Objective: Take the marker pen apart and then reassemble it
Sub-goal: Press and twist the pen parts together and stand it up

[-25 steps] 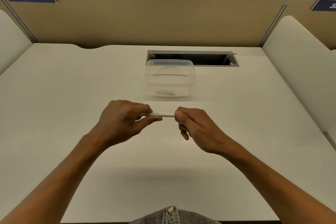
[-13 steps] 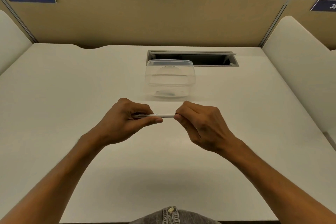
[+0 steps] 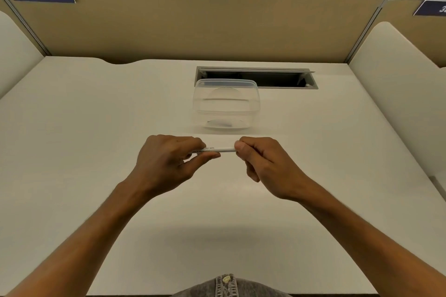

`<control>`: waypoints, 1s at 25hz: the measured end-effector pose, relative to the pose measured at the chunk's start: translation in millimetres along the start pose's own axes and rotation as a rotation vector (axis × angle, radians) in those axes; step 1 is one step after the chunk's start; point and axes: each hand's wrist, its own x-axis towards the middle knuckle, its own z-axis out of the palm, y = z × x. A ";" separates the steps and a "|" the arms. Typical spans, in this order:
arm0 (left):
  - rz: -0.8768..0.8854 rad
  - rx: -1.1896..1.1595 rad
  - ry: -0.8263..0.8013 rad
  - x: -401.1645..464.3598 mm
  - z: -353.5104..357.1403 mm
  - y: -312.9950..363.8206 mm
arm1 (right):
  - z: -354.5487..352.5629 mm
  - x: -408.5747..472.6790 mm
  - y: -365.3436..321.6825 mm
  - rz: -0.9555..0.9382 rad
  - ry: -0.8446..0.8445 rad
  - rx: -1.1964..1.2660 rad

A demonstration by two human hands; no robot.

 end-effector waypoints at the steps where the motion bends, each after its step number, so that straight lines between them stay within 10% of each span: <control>1: -0.013 -0.021 -0.010 0.6 -0.3 -0.7 | 0.9 -1.2 0.5 -0.062 0.036 -0.098; 6: -0.110 -0.228 -0.099 3.1 -0.7 -6.0 | -5.5 -1.3 1.3 -0.467 0.165 -0.699; 11: -0.143 -0.350 -0.136 1.5 -0.5 -7.4 | -12.2 1.1 5.9 -0.582 0.140 -0.693; 25: 0.000 0.074 0.010 7.9 -5.2 4.4 | -1.9 3.2 1.3 -0.051 0.080 0.022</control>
